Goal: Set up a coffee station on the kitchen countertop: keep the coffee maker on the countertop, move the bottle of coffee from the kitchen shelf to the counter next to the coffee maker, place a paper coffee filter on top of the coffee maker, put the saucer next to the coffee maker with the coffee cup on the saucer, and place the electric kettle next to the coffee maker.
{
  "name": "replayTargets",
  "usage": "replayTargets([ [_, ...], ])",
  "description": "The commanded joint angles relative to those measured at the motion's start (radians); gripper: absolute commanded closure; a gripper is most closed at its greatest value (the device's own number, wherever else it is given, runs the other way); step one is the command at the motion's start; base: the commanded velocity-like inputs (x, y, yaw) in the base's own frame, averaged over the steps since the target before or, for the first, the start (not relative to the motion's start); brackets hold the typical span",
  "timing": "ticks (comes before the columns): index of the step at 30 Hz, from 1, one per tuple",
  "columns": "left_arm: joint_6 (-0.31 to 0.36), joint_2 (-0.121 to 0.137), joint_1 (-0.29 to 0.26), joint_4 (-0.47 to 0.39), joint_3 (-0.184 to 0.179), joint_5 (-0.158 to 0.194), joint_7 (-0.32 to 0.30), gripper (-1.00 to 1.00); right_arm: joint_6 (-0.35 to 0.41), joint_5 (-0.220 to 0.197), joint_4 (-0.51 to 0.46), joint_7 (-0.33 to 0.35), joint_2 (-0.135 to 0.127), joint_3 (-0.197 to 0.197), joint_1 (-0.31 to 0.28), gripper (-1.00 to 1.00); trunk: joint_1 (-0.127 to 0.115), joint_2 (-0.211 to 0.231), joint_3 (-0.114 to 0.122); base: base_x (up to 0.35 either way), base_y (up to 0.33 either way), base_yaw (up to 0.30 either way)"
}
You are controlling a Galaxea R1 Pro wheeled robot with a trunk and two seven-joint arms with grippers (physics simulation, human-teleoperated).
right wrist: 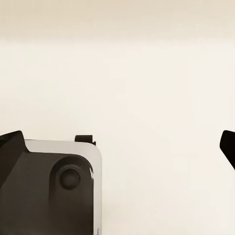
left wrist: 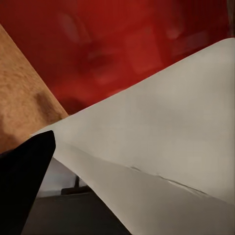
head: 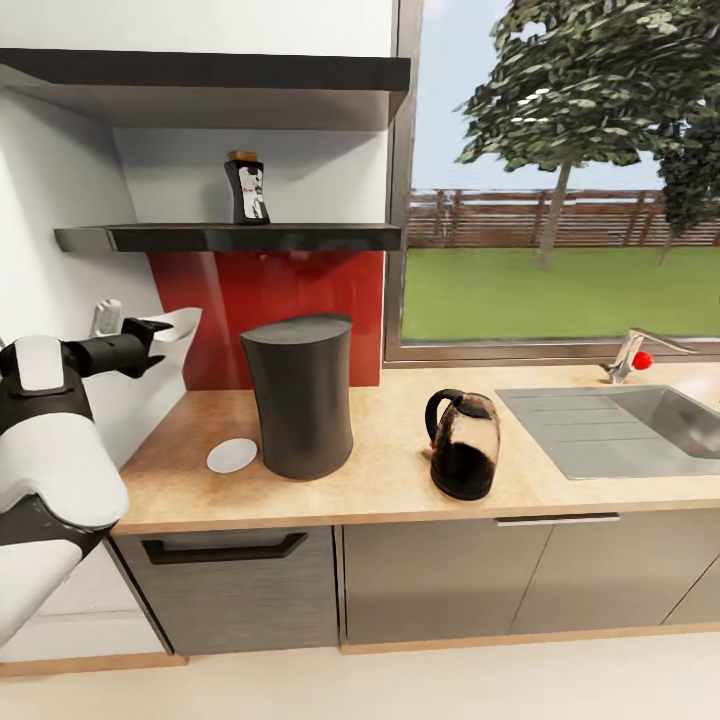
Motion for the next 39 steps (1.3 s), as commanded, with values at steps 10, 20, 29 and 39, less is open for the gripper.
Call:
replayTargets([
  [10,0.009,0.012,-0.006,-0.004,0.010,0.014,0.021,1.00,-0.003,-0.001,0.002,0.000,0.000,0.000,-0.001,-1.00,0.001,-0.002,0.001,0.006,0.000,-0.244],
  [20,0.016,0.023,-0.006,-0.054,0.010,0.015,0.021,1.00,-0.003,0.001,0.001,-0.001,-0.001,0.000,-0.001,-1.00,0.001,-0.002,0.002,0.148,0.000,-0.076],
  [29,0.017,0.041,-0.006,-0.070,0.003,0.015,0.016,1.00,-0.003,0.001,0.002,0.000,0.000,0.001,-0.001,-1.00,0.001,-0.002,0.010,0.003,0.000,-0.044],
  [39,0.026,0.071,-0.005,-0.061,-0.002,0.071,0.007,1.00,-0.003,0.001,0.002,0.000,0.000,0.001,-0.001,-1.00,0.001,-0.002,0.024,0.143,0.055,-0.080],
])
